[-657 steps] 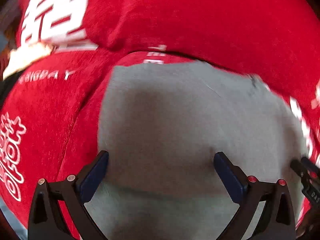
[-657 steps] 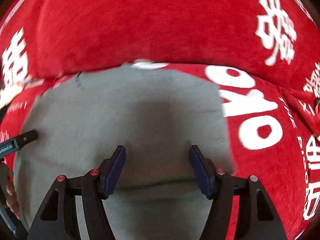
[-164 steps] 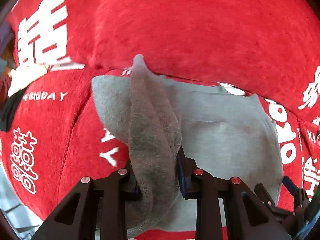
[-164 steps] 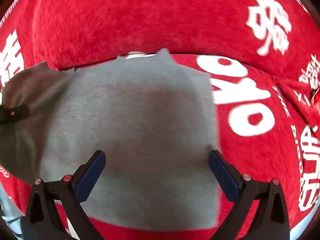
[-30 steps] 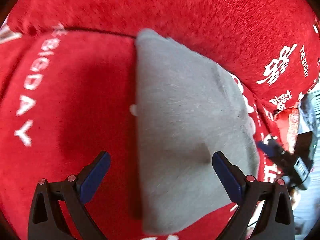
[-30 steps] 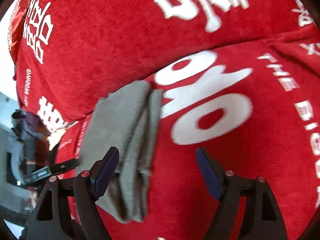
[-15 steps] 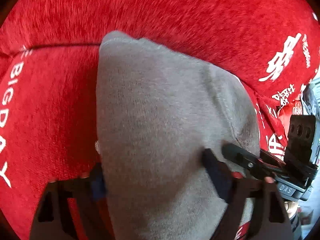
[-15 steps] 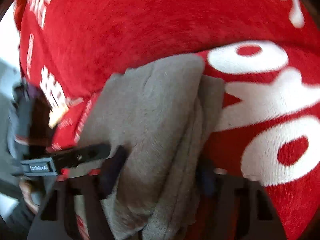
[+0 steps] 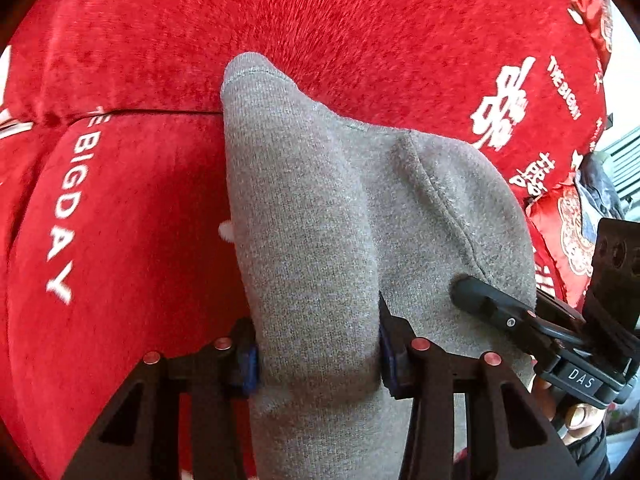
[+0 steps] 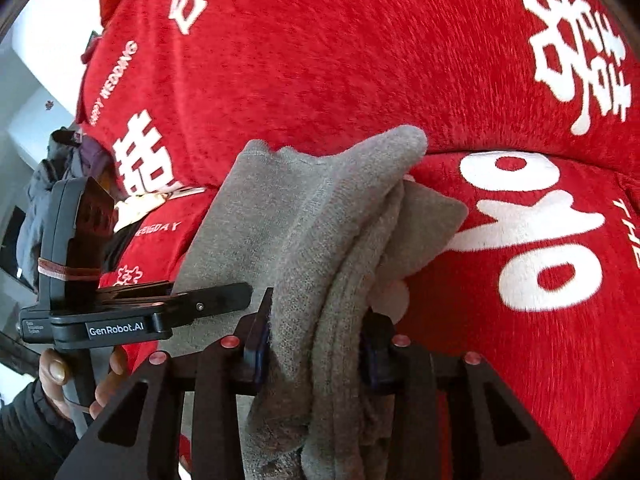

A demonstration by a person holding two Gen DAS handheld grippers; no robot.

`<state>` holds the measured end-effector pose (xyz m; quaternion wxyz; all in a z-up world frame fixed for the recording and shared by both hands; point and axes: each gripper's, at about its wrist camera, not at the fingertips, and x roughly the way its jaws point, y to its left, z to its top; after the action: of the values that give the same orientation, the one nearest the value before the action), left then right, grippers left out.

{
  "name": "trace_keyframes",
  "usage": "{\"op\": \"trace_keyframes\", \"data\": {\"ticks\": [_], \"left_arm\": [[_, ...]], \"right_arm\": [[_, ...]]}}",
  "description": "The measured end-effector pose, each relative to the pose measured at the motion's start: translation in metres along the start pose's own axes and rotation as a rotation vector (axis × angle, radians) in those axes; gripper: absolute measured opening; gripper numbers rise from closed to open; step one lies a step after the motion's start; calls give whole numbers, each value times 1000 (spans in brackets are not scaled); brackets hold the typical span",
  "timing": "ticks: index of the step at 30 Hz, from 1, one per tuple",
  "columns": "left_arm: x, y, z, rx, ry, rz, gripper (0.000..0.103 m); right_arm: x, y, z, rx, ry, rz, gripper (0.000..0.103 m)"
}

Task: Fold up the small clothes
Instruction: 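Fold the held edge over the bundle with the right gripper and release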

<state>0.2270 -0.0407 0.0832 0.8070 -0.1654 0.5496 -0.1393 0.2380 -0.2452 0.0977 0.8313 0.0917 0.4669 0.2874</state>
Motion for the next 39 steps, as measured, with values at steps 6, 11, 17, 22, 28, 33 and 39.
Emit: {"op": "trace_keyframes", "data": {"ticks": [6,11,17,22,28,33,39], "left_arm": [[-36,2,-42,5,-10,13,46],[-54,3,-78,6,-20,21,46],[-68,12,-119,11,-31,46,46],[-71,25,-145,4,-36,66,46],[-60,46,-160,-11,-32,103,46],[-50,63,-170,-43,-32,82,46],[-43,72,-175,-46,-41,67,54]], "right_arm": [[-22,36,-31,-26,-6,-10,38],[-35,63,-61,-47,-9,-20,38],[-46,87,-99,-69,3,-27,38],[-42,102,-122,-74,13,-28,38],[-19,106,-143,-78,26,-30,38],[-3,106,-152,-82,41,-43,38],[3,99,-154,-64,51,-46,39]]}}
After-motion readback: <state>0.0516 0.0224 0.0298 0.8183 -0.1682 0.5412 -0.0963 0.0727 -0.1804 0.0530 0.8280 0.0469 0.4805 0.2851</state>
